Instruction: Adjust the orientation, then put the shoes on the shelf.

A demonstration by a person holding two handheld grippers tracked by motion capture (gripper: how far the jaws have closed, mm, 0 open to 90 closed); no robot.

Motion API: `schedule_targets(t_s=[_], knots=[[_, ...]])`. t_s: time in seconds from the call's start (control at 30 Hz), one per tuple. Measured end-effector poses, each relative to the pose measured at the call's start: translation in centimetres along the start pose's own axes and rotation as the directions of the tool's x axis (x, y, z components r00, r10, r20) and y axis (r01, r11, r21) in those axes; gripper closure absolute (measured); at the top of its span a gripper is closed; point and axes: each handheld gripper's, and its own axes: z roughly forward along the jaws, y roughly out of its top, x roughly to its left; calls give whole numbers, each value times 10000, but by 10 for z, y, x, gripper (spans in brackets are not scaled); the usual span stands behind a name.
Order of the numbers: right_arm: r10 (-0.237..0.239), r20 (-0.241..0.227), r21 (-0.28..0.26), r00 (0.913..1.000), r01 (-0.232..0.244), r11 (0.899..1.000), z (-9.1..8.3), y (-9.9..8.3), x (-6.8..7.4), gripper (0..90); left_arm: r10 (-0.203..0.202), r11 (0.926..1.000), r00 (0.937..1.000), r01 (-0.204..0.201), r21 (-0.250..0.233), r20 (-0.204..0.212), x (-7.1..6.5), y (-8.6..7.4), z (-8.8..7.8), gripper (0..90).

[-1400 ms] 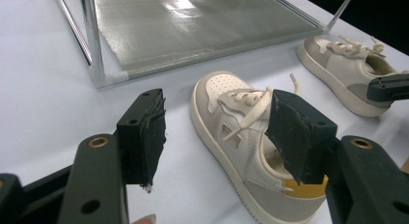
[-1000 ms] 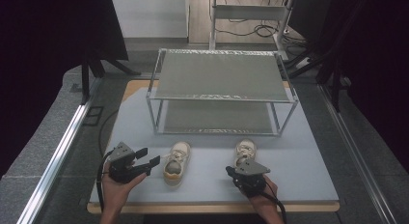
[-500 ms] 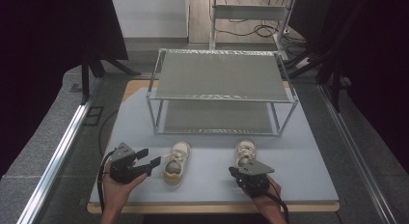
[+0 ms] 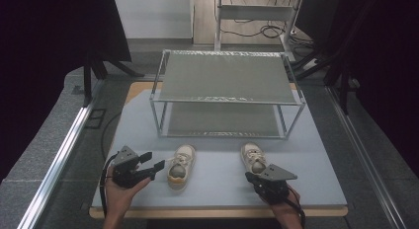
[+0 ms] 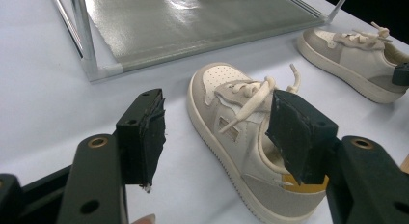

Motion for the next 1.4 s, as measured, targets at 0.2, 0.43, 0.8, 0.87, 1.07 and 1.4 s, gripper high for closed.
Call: schedule_targets(t_s=[0.2,0.43,0.8,0.87,1.07,1.4], knots=[[335,-127,-65,9994,-336,9994,-7,-2,-11,878,25,10000,10000,-25,50,2,0,0,1,383],[194,-563,-548,9982,-225,9982,-16,1,-17,822,25,10000,10000,-25,46,3,0,0,1,383],[-143,-616,-1187,9980,69,9929,-29,5,-31,642,94,9999,10000,-94,134,21,-3,-2,3,382],[-201,-569,-1179,9982,133,9929,-30,6,-34,592,101,9999,9999,-101,18,8,-3,0,0,383],[-46,-738,-1183,9973,-42,9930,-36,8,-48,575,138,9992,9998,-133,-365,137,1,5,-14,383],[-471,-1247,-1377,9911,298,9900,-43,17,-69,580,552,9975,9933,-503,-495,1019,1,19,-21,389]])
